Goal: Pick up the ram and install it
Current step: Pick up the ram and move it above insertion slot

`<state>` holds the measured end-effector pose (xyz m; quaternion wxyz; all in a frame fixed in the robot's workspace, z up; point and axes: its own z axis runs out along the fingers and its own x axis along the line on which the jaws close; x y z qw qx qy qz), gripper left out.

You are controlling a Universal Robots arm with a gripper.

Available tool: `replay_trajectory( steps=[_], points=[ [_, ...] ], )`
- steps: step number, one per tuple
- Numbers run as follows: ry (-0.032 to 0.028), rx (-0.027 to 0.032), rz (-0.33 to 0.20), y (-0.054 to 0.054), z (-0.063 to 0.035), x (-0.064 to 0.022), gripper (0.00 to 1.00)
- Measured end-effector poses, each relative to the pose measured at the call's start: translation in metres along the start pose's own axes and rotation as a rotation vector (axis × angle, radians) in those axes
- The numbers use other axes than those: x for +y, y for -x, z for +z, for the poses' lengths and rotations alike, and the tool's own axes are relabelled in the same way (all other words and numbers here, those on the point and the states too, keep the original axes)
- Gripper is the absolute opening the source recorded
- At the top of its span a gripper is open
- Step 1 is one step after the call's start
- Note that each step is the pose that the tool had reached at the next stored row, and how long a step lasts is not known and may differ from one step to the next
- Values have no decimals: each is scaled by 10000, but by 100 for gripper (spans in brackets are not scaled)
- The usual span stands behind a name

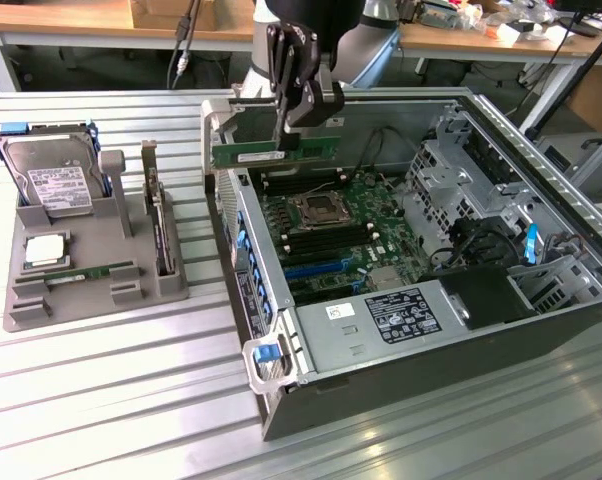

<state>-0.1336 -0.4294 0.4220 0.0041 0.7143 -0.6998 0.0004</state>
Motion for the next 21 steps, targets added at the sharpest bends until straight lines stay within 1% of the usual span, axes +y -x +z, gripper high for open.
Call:
replay_trajectory(
  steps=[2, 4, 10, 15, 18, 20, 21],
  points=[
    [0, 0, -1, -2, 0, -69, 12],
    [0, 0, -1, -2, 0, -101, 12],
    [0, -1, -1, -5, -1, -239, 12],
    [0, 0, -1, -8, -2, -391, 12],
    [0, 0, -1, -9, -2, -440, 12],
    [0, 0, 0, -10, -3, -499, 12],
    [0, 1, -1, -11, -3, -544, 12]
  ],
)
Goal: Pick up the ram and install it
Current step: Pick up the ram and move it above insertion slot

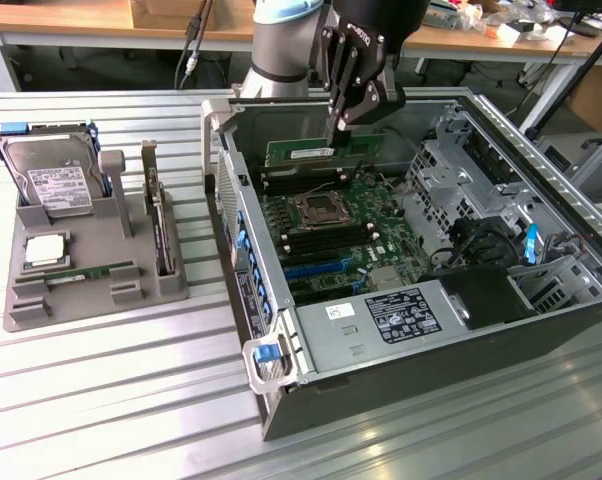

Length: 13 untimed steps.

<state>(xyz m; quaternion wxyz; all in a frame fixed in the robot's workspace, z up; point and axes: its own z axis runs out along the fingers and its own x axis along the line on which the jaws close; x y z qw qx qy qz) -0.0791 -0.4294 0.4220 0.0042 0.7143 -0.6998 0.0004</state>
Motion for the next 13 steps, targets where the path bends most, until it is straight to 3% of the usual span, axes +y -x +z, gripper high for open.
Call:
replay_trajectory(
  steps=[13],
  points=[
    [0, -1, -1, -7, -1, -316, 12]
  ],
)
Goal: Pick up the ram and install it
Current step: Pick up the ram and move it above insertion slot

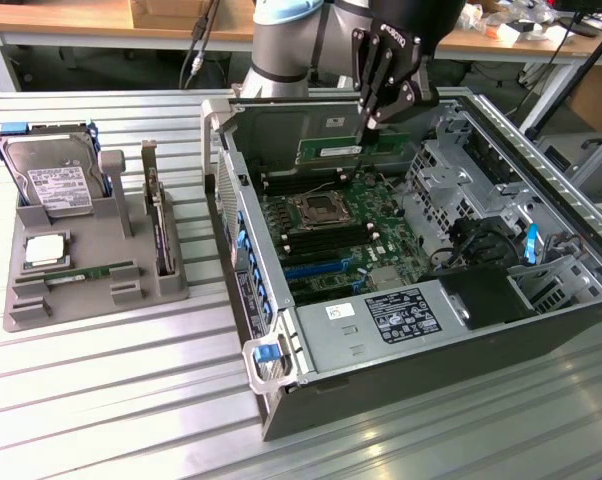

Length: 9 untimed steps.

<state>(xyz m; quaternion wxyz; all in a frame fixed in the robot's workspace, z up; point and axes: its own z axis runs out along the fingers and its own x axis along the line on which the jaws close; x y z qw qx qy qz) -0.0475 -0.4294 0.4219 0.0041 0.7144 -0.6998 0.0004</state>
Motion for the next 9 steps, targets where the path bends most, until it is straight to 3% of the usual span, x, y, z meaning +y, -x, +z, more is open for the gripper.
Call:
replay_trajectory(
  steps=[3, 9],
  points=[
    [0, 0, 0, -2, -1, -115, 12],
    [0, 0, 1, -5, -1, -255, 12]
  ],
)
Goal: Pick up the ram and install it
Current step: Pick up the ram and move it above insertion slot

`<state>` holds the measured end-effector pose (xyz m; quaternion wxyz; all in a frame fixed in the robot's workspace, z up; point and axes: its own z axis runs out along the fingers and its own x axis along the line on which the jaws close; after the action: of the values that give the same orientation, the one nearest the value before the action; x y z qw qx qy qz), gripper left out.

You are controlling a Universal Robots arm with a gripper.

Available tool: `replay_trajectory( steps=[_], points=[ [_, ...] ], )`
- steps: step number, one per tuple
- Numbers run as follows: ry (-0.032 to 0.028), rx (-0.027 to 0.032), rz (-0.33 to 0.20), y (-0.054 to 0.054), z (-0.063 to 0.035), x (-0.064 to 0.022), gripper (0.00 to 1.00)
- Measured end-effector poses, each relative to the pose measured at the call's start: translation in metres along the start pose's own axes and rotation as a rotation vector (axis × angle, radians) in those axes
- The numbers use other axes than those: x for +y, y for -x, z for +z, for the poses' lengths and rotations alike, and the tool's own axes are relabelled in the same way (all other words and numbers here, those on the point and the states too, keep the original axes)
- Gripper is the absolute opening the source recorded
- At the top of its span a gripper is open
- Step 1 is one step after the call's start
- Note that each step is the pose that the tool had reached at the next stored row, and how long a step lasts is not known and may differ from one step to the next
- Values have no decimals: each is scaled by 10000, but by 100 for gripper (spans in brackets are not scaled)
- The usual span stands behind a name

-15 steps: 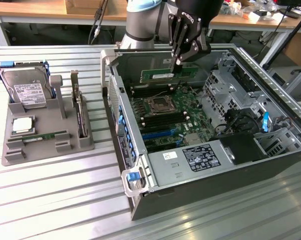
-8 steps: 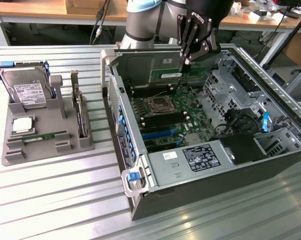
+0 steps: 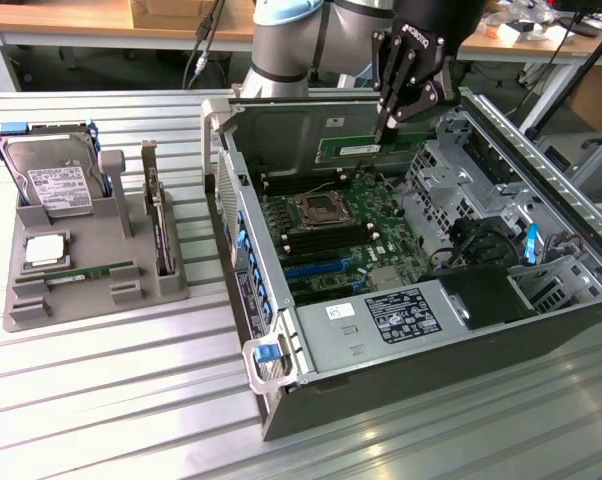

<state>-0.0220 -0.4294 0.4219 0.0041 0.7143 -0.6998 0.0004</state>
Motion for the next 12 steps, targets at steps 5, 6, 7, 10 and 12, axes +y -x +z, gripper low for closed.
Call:
replay_trajectory(
  steps=[5, 6, 7, 10, 12],
  points=[
    [0, 1, 1, -3, -1, -185, 12],
    [0, 0, 0, -4, -1, -242, 12],
    [0, 1, 0, -4, -2, -269, 12],
    [0, 1, 1, -4, -2, -331, 12],
    [0, 0, 0, -5, -2, -377, 12]
  ],
)
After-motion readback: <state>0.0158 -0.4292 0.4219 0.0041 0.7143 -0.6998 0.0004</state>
